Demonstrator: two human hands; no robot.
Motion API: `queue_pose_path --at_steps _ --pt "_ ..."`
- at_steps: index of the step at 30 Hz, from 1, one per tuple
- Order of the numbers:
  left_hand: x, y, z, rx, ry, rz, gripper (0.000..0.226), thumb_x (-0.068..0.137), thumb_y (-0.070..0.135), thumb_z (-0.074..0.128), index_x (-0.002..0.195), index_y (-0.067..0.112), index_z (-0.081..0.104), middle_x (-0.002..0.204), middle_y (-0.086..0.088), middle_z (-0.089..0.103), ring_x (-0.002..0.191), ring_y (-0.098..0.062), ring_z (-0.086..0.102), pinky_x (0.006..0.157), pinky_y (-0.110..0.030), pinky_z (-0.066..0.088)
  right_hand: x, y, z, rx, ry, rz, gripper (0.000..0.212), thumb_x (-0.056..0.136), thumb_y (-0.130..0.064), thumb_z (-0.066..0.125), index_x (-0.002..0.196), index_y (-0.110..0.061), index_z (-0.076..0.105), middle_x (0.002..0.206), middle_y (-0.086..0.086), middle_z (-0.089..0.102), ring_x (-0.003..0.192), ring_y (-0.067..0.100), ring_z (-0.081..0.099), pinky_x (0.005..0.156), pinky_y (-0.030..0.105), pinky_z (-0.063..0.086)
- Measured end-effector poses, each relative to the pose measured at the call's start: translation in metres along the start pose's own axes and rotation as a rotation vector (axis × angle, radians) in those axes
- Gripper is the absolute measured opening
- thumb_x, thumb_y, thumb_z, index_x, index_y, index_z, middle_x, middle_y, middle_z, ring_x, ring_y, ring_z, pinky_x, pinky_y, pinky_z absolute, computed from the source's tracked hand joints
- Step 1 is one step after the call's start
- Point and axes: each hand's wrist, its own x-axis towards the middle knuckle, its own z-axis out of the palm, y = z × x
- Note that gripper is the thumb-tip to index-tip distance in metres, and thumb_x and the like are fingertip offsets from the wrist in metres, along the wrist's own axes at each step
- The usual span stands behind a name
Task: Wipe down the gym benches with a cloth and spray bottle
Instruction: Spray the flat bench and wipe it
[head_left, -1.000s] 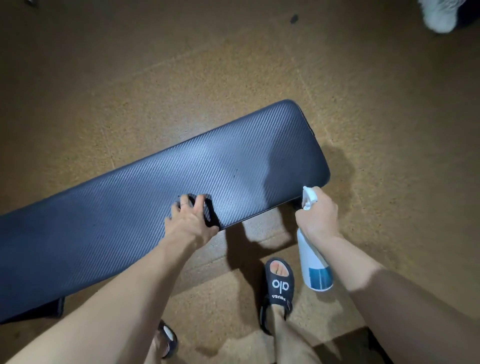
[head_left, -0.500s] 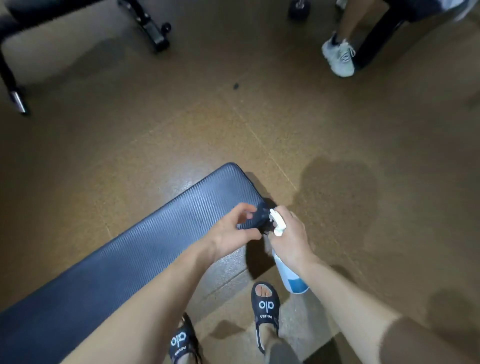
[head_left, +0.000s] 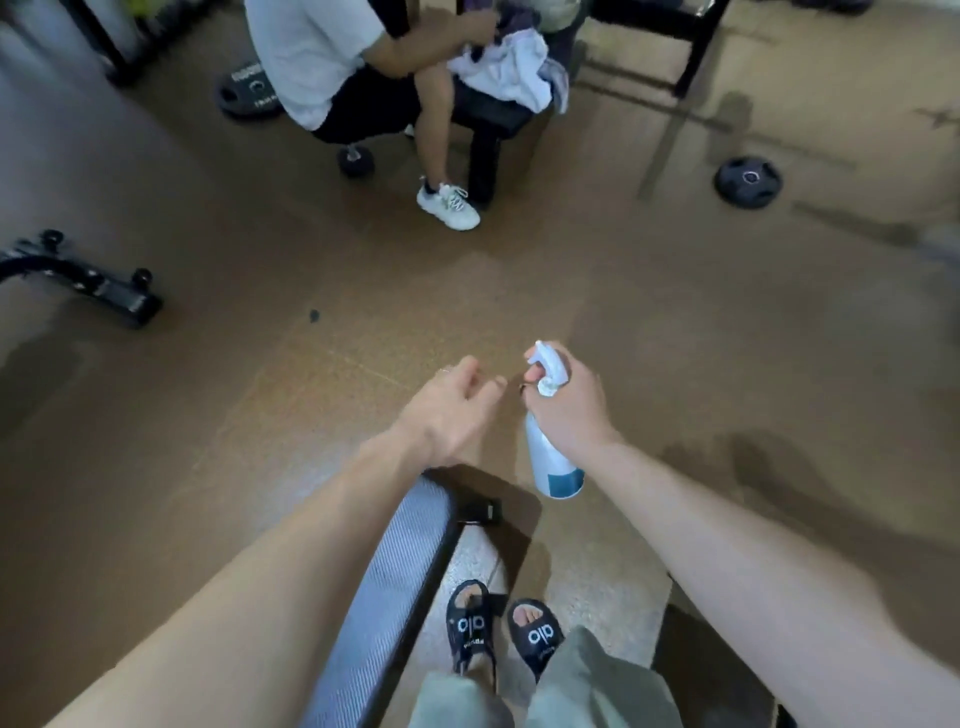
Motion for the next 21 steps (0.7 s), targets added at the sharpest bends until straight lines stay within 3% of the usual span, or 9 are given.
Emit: queue_pose_path --at_steps 3,10,14,19,21 --pt "0.025 0.052 -0.002 0.227 -0.034 0.144 0.045 0.105 0.048 0.041 0.139 0.019 0.050 0.137 -0.012 0.055 0.133 -0.032 0.047 0.112 -0.043 0.037 0.006 -0.013 -0.049 0.053 0.113 0.046 0.025 0.089 -0.005 0.056 0.102 -0.025 0.063 0.093 -0.001 0.066 0.071 0.013 0.056 0.065 0.026 0.045" --pt "0.071 0.208 0.042 0.573 -0.143 0.366 0.048 0.106 0.047 0.039 0.147 0.023 0.042 0.144 -0.011 0.048 0.134 -0.033 0.046 0.108 -0.044 0.040 0.038 -0.005 -0.183 0.145 0.338 0.058 0.024 0.089 -0.002 0.055 0.105 -0.019 0.063 0.091 0.002 0.063 0.062 -0.001 0.050 0.056 0.005 0.038" --pt "0.099 0.290 0.092 0.689 -0.219 0.434 0.052 0.107 0.047 0.037 0.153 0.024 0.037 0.152 -0.011 0.043 0.138 -0.033 0.044 0.111 -0.046 0.039 0.055 0.016 -0.269 0.207 0.442 0.090 0.025 0.089 0.000 0.054 0.106 -0.016 0.063 0.092 -0.003 0.061 0.061 -0.006 0.050 0.056 0.003 0.037" --pt "0.137 0.388 0.161 0.832 -0.268 0.549 0.054 0.105 0.050 0.038 0.152 0.022 0.040 0.154 -0.011 0.043 0.140 -0.034 0.044 0.111 -0.046 0.040 0.071 0.047 -0.373 0.195 0.564 0.104 0.024 0.088 -0.004 0.051 0.097 -0.026 0.056 0.083 -0.004 0.057 0.062 0.007 0.045 0.060 0.016 0.039" --pt "0.152 0.422 0.188 0.868 -0.294 0.604 0.054 0.104 0.051 0.039 0.151 0.023 0.042 0.153 -0.009 0.044 0.139 -0.032 0.045 0.111 -0.046 0.041 0.075 0.063 -0.409 0.203 0.608 0.126 0.021 0.089 -0.006 0.051 0.094 -0.026 0.053 0.078 -0.006 0.053 0.058 0.006 0.042 0.057 0.014 0.037"
